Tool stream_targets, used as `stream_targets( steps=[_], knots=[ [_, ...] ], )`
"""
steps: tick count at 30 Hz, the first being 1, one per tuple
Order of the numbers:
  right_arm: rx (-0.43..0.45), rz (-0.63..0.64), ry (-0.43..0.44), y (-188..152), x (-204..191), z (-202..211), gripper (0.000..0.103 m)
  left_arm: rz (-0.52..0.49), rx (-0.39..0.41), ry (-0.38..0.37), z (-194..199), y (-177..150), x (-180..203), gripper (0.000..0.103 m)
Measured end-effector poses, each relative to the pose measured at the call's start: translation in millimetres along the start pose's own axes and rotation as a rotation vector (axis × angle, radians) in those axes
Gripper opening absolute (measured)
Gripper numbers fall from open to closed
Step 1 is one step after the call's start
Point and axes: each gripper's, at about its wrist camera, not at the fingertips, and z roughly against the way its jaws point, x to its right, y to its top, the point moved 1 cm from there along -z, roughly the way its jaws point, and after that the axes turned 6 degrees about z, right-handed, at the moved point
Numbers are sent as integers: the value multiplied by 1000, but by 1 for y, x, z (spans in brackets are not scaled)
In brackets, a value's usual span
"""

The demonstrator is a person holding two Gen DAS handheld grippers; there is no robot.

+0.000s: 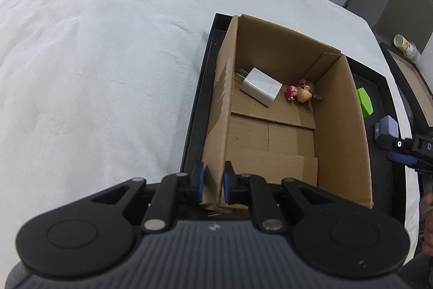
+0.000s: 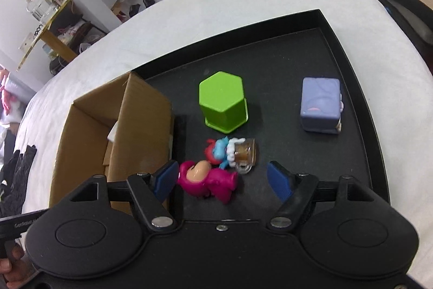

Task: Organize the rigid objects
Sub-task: 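Move the right gripper down to the pink doll and mug figure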

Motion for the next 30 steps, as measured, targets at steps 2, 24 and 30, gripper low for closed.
stream_targets(
  steps=[2,24,30],
  knots=[
    [2,-17,0,4,4,-4,72,0,-1,5,-1,0,0,13],
    [-47,12,-8,5,13,-40,39,15,-12,45,-6,5,4,12],
    [-53,59,-53,1,12,-30,39,13,-7,48,-4,5,4,13]
  ],
)
